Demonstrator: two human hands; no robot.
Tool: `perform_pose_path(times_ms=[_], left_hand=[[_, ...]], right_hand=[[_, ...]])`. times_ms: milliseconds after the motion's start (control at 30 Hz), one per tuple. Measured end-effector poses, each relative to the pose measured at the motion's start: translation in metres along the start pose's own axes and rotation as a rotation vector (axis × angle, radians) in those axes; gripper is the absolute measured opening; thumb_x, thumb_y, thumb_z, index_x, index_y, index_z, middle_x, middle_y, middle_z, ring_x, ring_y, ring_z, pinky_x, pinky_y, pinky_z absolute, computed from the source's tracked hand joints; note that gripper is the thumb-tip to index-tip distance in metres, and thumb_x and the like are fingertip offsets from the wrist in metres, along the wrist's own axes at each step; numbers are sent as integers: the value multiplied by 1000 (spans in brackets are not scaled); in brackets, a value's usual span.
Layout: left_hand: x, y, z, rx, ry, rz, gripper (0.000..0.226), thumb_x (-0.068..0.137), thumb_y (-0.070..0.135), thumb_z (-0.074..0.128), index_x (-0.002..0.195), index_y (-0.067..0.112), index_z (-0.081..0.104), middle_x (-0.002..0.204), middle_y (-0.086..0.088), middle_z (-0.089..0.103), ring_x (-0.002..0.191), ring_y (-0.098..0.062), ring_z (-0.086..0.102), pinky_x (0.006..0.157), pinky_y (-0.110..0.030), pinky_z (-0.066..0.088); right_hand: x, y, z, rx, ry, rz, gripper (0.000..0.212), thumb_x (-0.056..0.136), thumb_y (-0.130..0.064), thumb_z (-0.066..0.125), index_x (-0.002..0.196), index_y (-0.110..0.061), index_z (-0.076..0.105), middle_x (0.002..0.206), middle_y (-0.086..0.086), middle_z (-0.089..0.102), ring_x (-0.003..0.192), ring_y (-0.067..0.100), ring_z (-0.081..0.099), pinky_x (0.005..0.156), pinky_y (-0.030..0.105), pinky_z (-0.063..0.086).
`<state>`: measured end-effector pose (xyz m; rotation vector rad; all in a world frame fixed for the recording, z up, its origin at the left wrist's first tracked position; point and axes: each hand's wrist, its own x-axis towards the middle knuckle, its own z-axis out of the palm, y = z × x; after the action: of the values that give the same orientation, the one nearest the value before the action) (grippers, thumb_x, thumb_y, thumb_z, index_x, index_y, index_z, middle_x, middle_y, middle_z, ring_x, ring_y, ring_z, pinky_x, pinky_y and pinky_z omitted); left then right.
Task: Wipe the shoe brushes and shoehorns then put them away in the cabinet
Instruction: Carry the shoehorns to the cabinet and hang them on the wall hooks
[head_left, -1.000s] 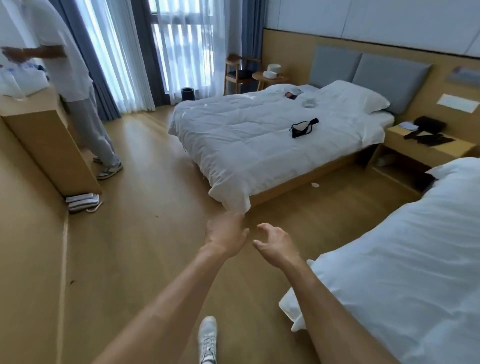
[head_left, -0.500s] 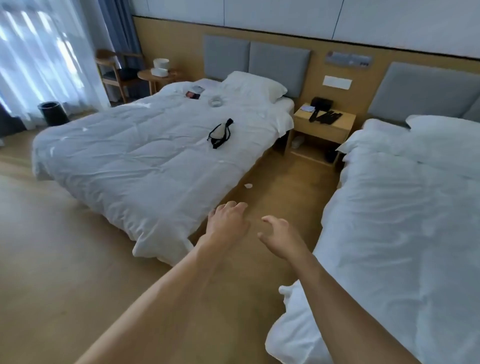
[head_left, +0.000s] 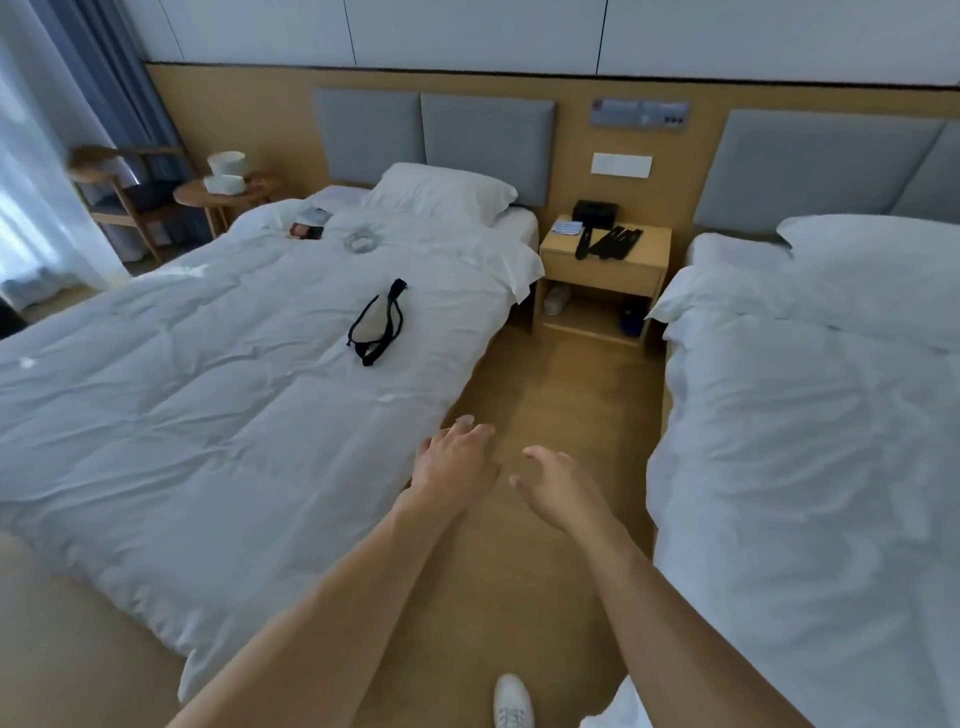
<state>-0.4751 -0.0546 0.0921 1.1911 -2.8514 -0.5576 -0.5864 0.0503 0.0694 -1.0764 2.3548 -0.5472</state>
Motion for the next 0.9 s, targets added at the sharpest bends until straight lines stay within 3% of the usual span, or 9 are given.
perform_pose_path(times_ms=[367,533,900], left_hand=[[242,22,-36,-16,3,61,53,94,40,51,145,28,38,145,-2,45,130,-27,45,108,-43,30],[341,34,-32,-39,-18,110,51,93,37,52,142,28,41,143,-1,47,128,-26,46,107,-44,31],[604,57,-52,-98,-54,328,53,93,40,54,143,27,41,144,-2,47,131,-26,46,106,-46,35]], right_hand=[[216,-5,-94,29,42,53,56,96,-44,58,148,-27,42,149,4,45,130,24,51,100,36,43],[299,8,-118,36,108,94,57,95,-45,58,147,-26,44,149,2,49,133,24,49,107,39,44],[506,14,-197,76,229,264,57,96,-45,59,147,-28,42,149,0,48,134,21,49,106,38,44]])
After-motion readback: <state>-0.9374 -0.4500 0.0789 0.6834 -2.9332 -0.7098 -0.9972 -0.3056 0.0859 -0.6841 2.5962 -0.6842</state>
